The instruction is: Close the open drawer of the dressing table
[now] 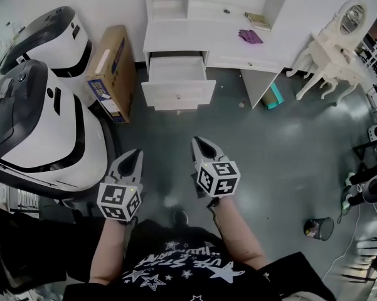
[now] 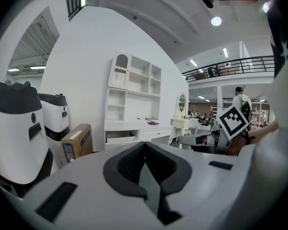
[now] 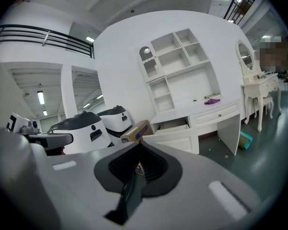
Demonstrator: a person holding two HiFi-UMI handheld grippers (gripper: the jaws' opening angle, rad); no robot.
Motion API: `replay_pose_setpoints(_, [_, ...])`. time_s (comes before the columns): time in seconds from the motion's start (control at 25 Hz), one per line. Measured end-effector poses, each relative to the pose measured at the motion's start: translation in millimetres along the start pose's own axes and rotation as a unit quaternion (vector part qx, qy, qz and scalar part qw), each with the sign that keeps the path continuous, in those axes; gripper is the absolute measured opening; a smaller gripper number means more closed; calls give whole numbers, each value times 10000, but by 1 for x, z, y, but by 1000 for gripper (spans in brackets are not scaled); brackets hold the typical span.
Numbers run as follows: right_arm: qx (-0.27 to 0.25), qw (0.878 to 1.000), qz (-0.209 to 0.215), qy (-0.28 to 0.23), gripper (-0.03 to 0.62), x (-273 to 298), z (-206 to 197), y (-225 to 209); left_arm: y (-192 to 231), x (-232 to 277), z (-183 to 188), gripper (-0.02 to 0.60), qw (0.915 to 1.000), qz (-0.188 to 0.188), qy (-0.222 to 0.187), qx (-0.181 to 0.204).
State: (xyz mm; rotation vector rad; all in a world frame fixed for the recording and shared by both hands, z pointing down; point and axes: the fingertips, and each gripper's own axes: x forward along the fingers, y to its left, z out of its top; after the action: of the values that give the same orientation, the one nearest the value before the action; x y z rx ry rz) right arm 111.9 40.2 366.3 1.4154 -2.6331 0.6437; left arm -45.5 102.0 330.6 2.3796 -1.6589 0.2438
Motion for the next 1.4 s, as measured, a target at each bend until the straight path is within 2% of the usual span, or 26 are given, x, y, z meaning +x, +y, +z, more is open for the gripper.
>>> replay_pose_setpoints(0.36, [276,9994,-190,18,4,21,-17,-11,12,17,-8,9,9995,43,271,-145])
replay_pose_setpoints(0.72, [355,9966,-731,-98,5,50,-17,-42,42,71,-17,9,9983,-339,371,-284])
replay_pose_setpoints(1.08, [190,9927,-1189,7,3,118,-12,-65,85,155,-19,9,9940,-787,671,-353])
replay_pose_setpoints(1.24, [148,9926,-1204,39,5,157,-12,-71,101,186,-21,9,9920,-972,746,-310])
replay_pose_setpoints(1.4, [11,9923,-1236,51,12,194,-11,-72,125,209,-30,9,9905,-1004,878,-342])
